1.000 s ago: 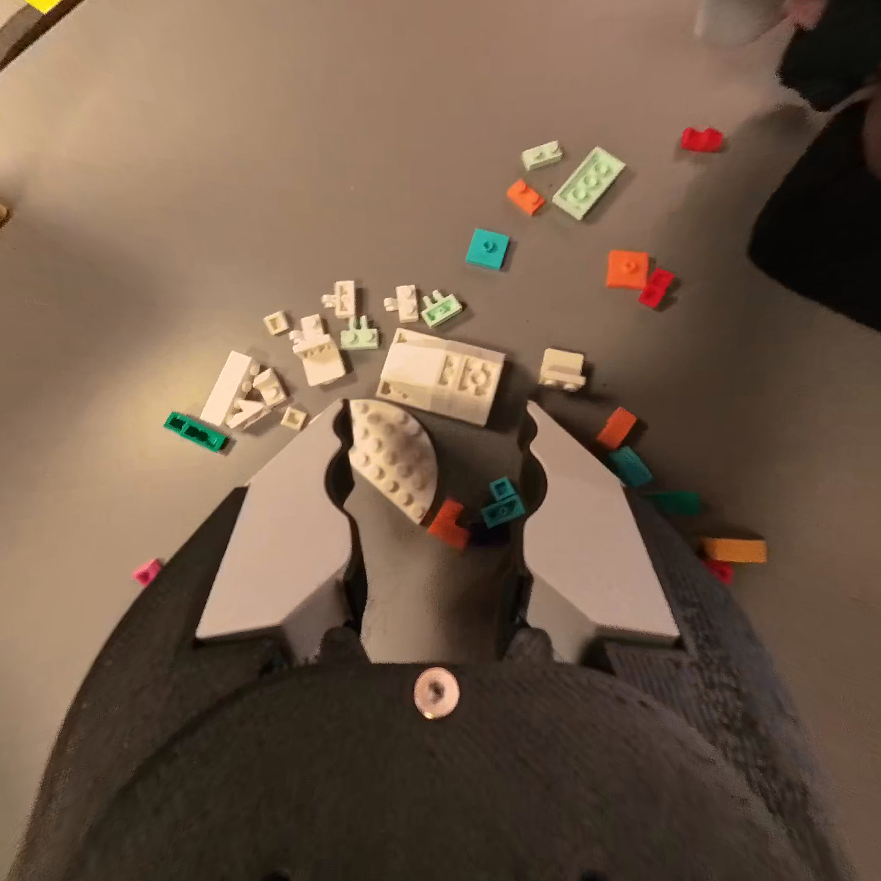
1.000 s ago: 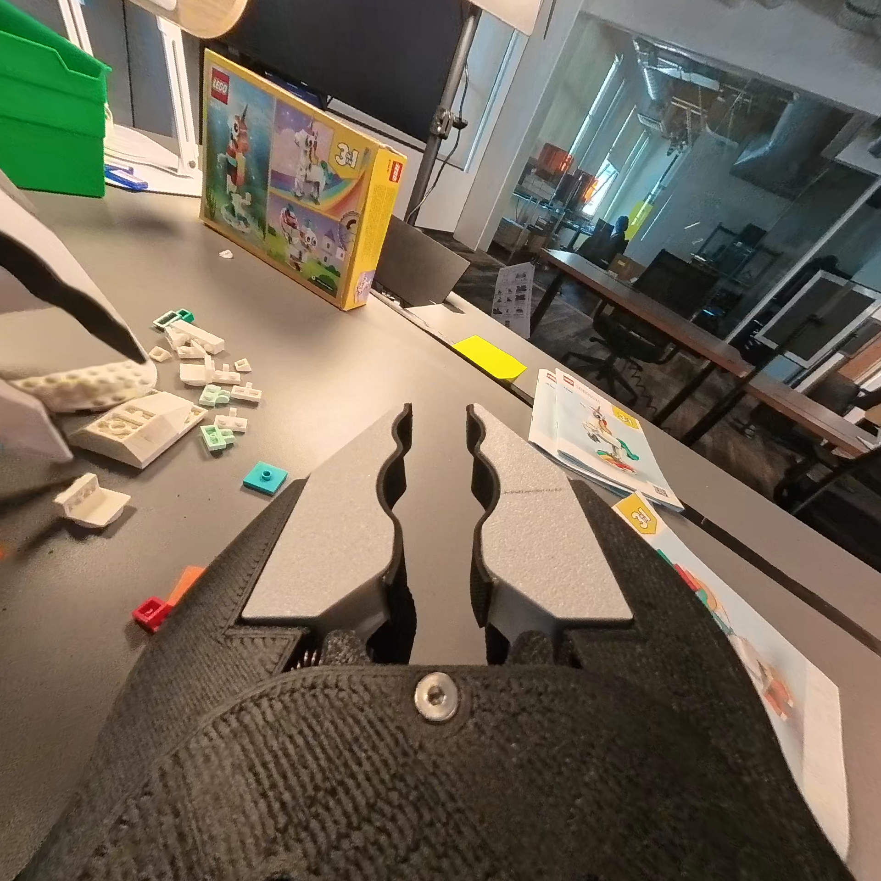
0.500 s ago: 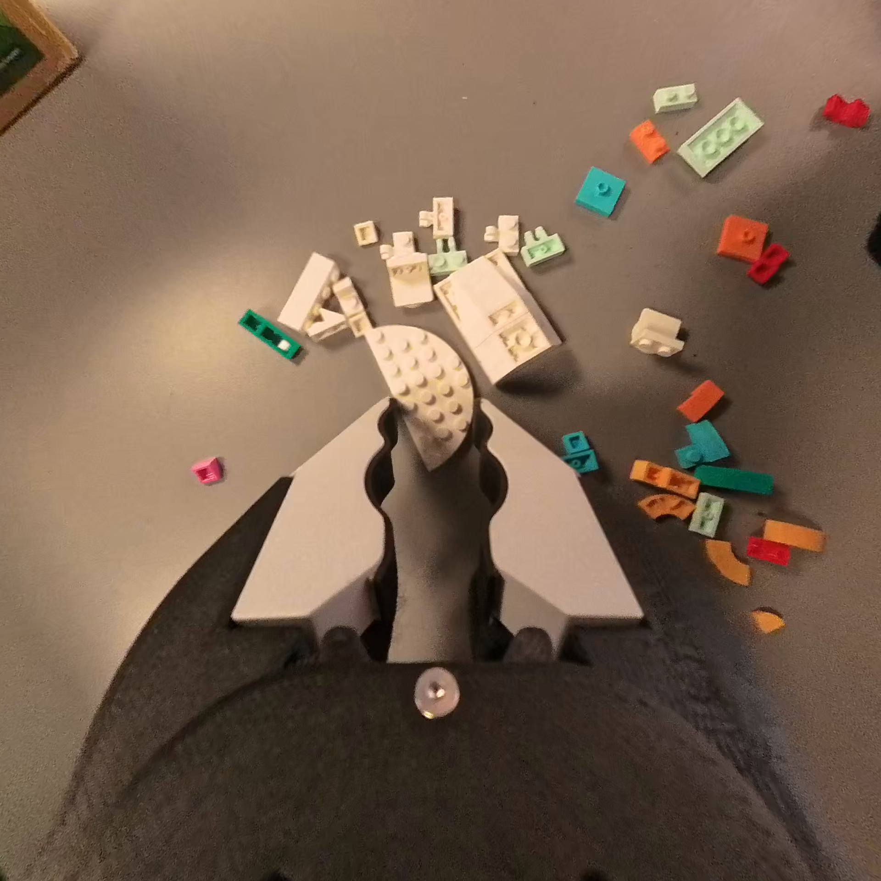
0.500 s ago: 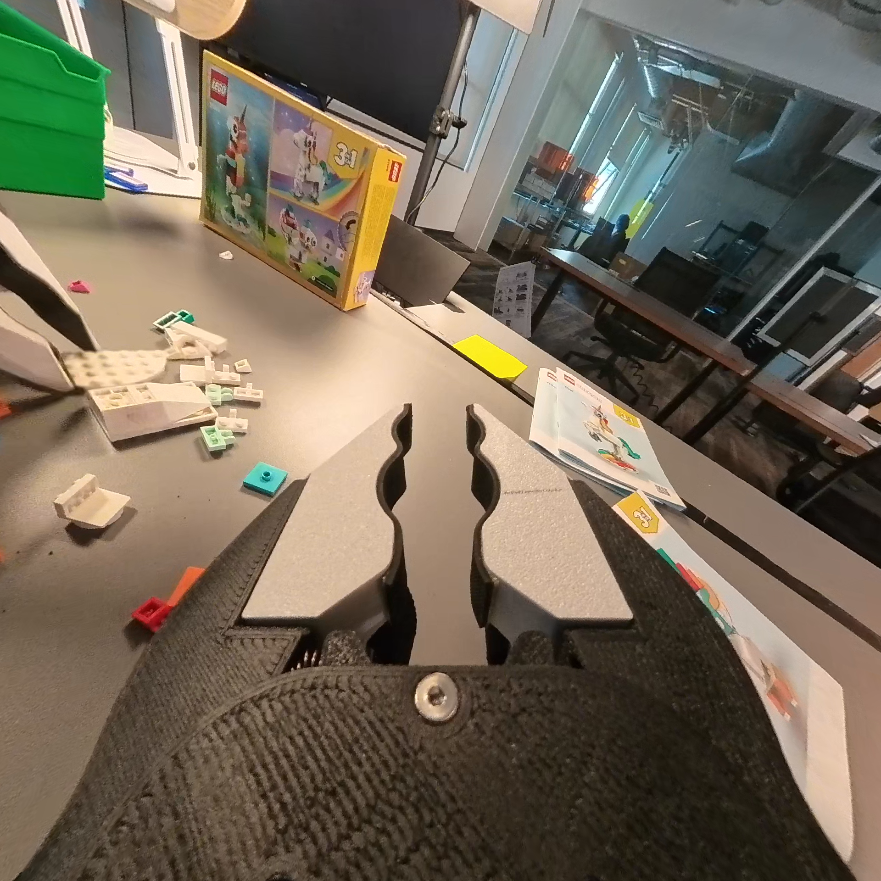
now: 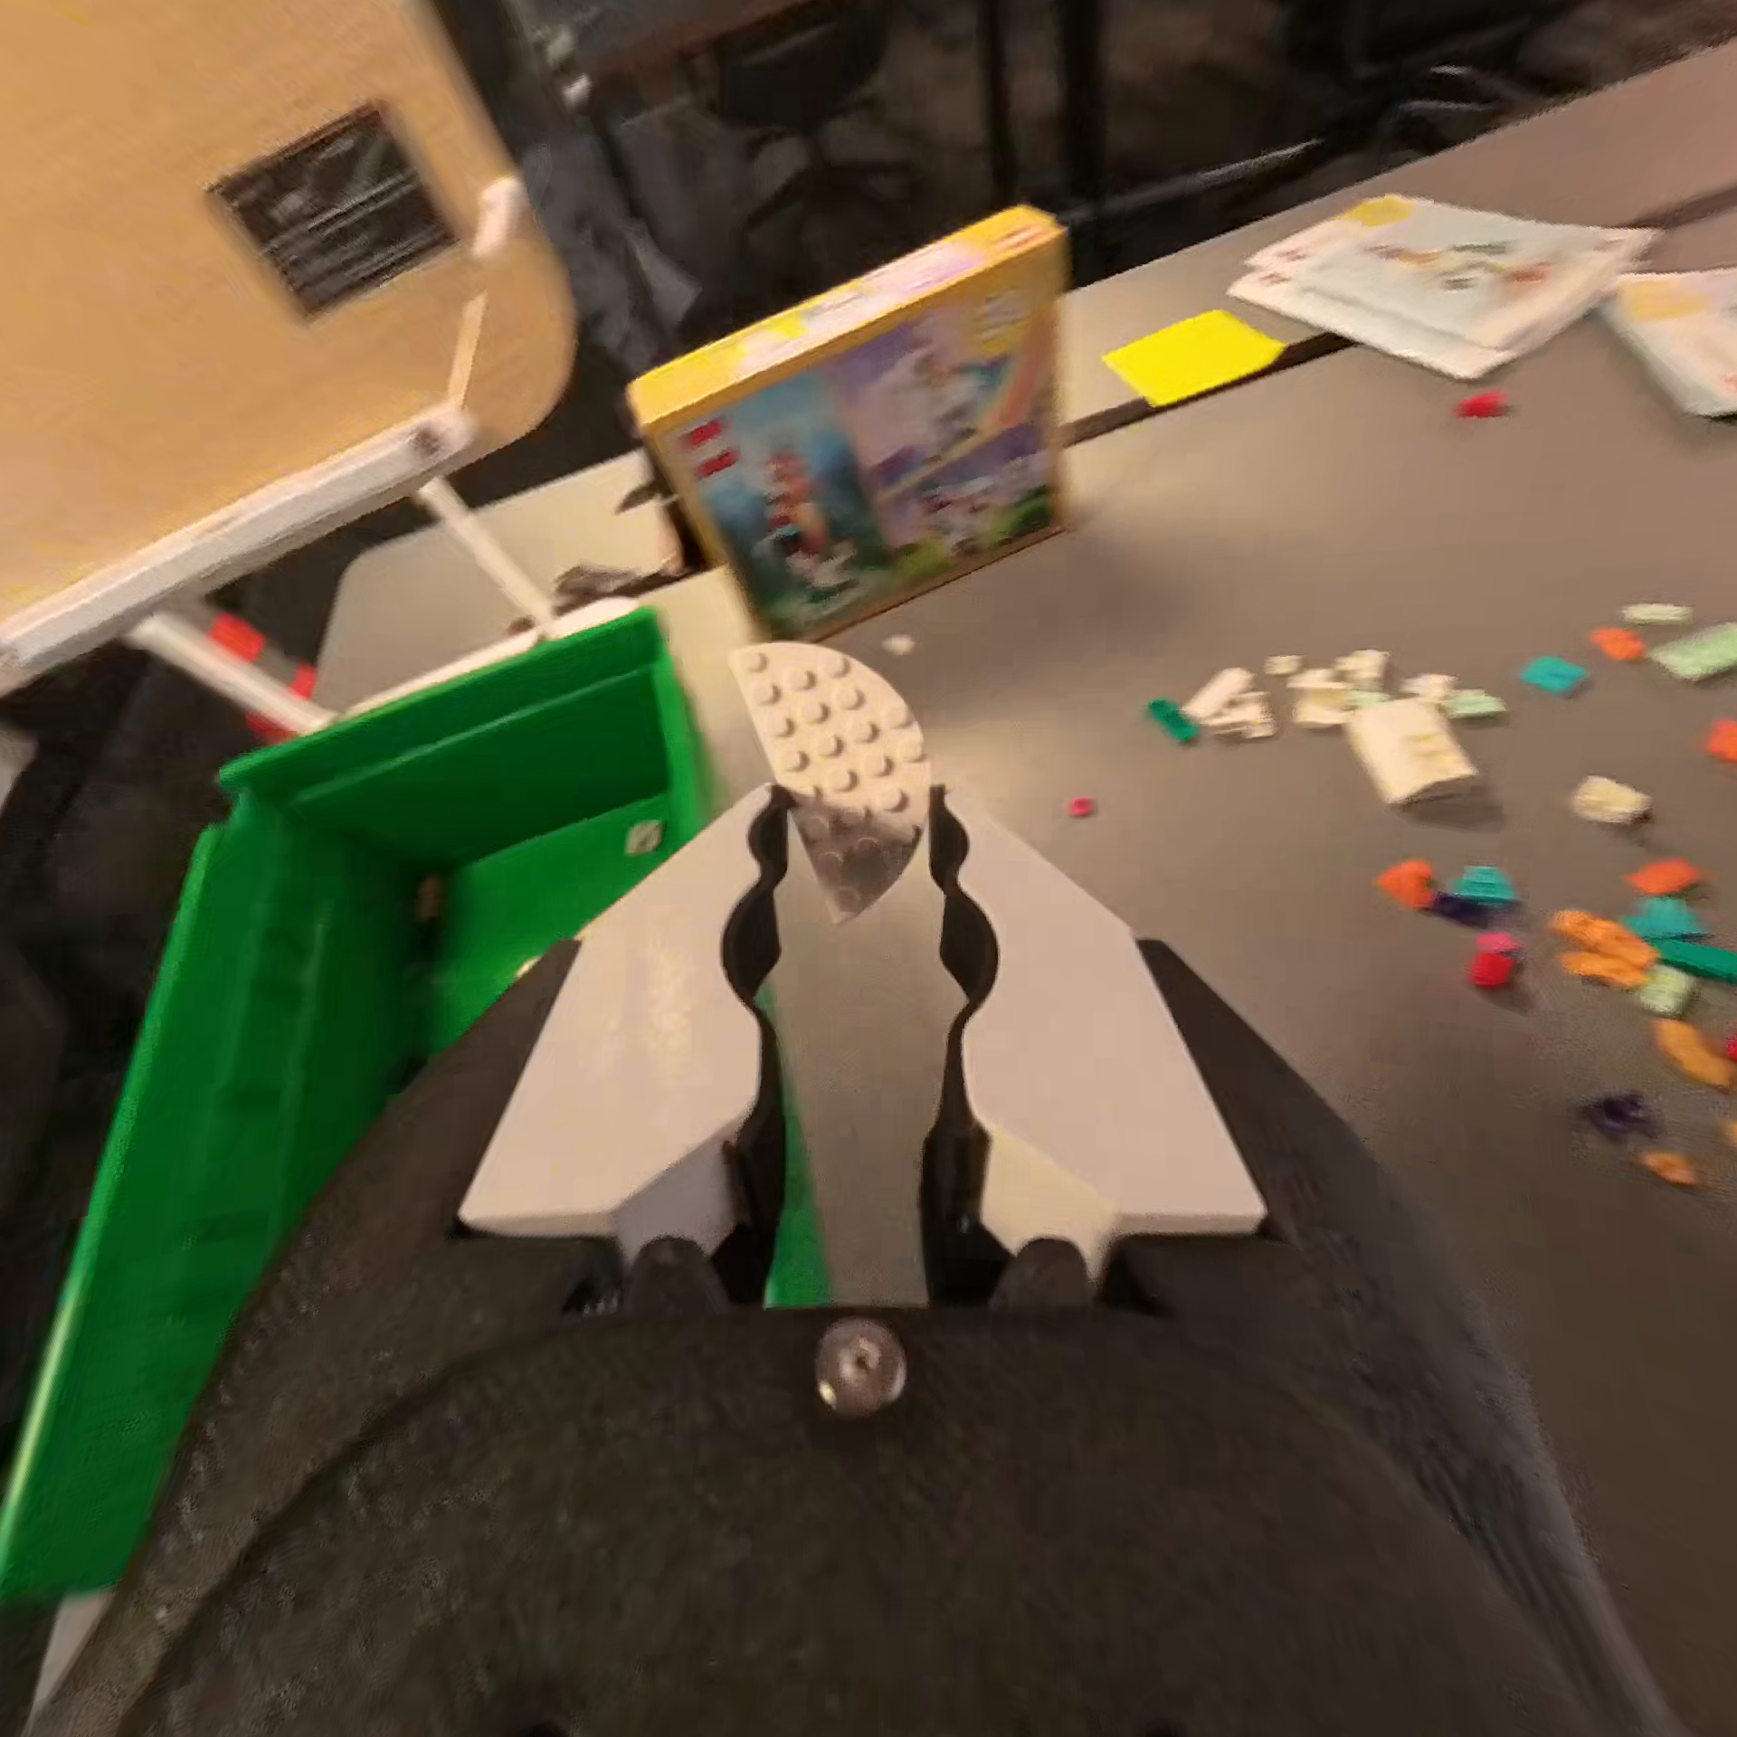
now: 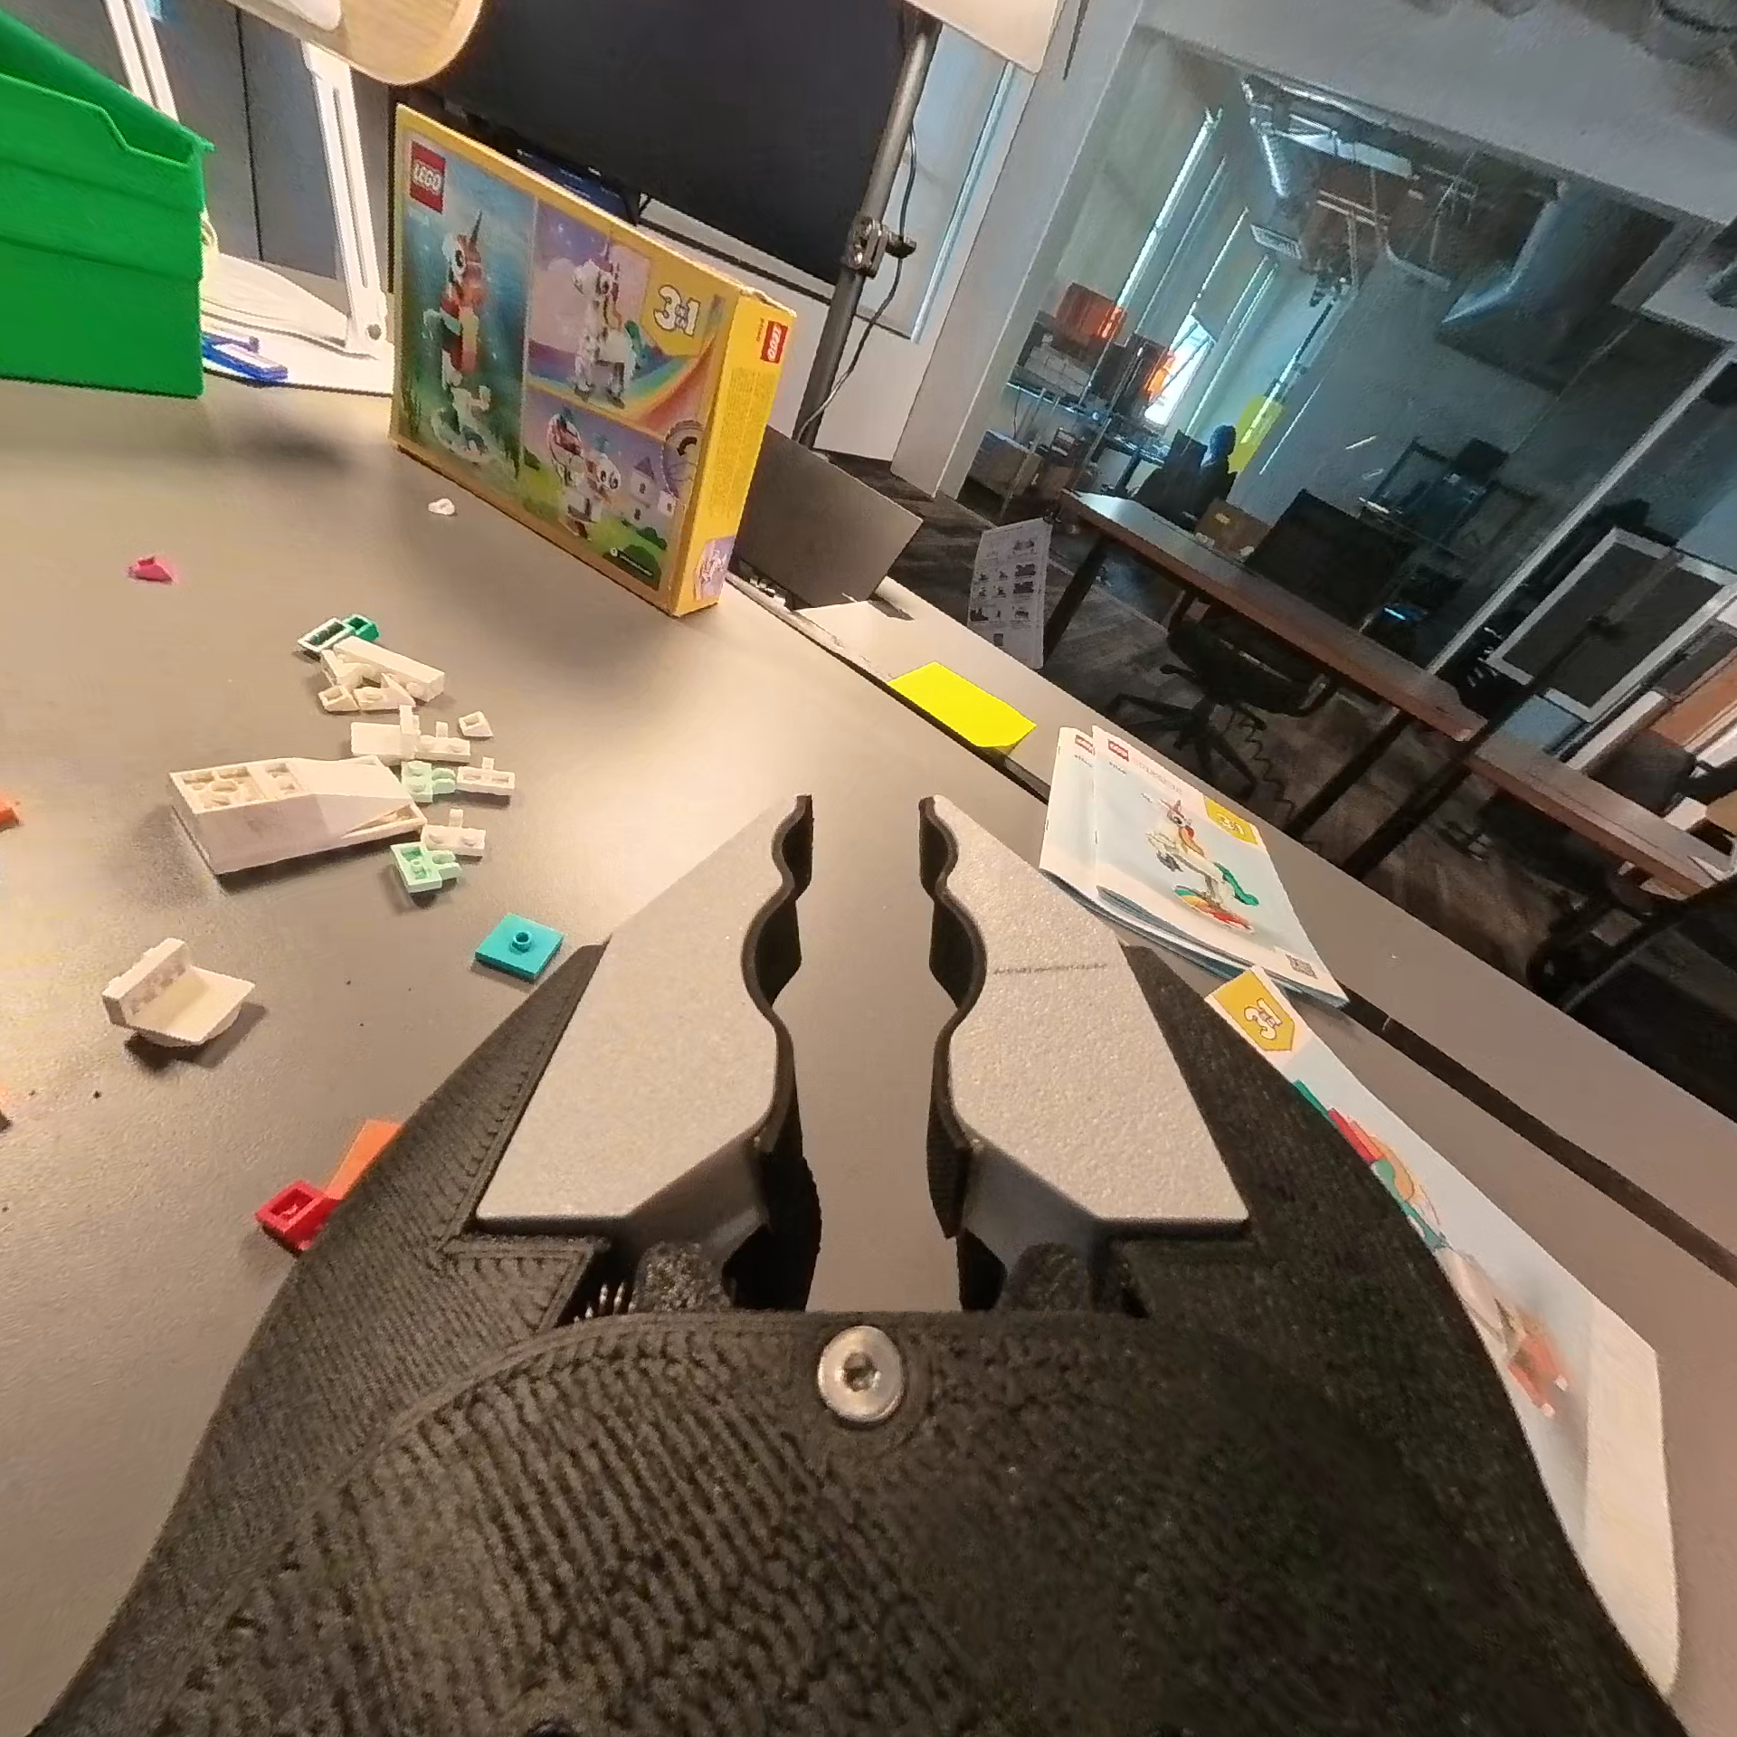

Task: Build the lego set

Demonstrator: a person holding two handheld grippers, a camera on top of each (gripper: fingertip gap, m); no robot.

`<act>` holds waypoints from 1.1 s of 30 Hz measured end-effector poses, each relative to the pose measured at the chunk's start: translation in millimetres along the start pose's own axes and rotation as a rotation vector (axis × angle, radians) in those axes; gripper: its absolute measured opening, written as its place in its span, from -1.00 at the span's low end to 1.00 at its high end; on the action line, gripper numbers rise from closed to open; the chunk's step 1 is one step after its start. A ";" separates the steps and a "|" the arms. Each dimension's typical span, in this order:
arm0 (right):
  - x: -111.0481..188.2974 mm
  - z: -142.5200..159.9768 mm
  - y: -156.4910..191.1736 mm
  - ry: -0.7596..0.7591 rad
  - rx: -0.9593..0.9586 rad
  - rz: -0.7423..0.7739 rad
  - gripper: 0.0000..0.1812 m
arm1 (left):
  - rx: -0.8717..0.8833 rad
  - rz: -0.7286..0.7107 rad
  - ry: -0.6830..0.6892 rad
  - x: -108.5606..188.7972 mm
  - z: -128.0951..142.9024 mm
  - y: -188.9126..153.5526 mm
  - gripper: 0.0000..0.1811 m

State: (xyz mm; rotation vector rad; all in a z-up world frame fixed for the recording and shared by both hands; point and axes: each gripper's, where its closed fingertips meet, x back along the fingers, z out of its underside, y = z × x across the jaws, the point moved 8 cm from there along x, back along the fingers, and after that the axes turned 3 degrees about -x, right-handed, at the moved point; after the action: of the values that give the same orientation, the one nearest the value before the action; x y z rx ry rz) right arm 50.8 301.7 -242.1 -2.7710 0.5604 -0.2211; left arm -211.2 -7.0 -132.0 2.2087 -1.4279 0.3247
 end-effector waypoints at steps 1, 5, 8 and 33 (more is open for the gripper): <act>0.0 0.1 -0.1 0.000 -0.001 0.000 -0.77 | 0.045 -0.022 0.033 1.6 8.5 15.8 -0.68; -0.1 0.2 -0.7 0.000 -0.004 0.002 -0.77 | 0.183 -0.080 0.153 -0.2 45.2 57.5 -0.68; -0.4 0.4 -0.7 0.001 -0.004 0.000 -0.77 | 0.255 -0.133 0.204 -5.8 67.7 75.1 -0.68; -0.9 0.9 -0.4 0.005 -0.006 -0.006 -0.77 | 0.118 0.269 0.132 -38.0 89.5 32.2 -0.69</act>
State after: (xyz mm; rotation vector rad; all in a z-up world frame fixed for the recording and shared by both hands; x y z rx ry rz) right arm 50.3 302.7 -242.9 -2.7793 0.5552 -0.2283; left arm -262.0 -34.3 -216.7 2.0414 -1.6702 0.6497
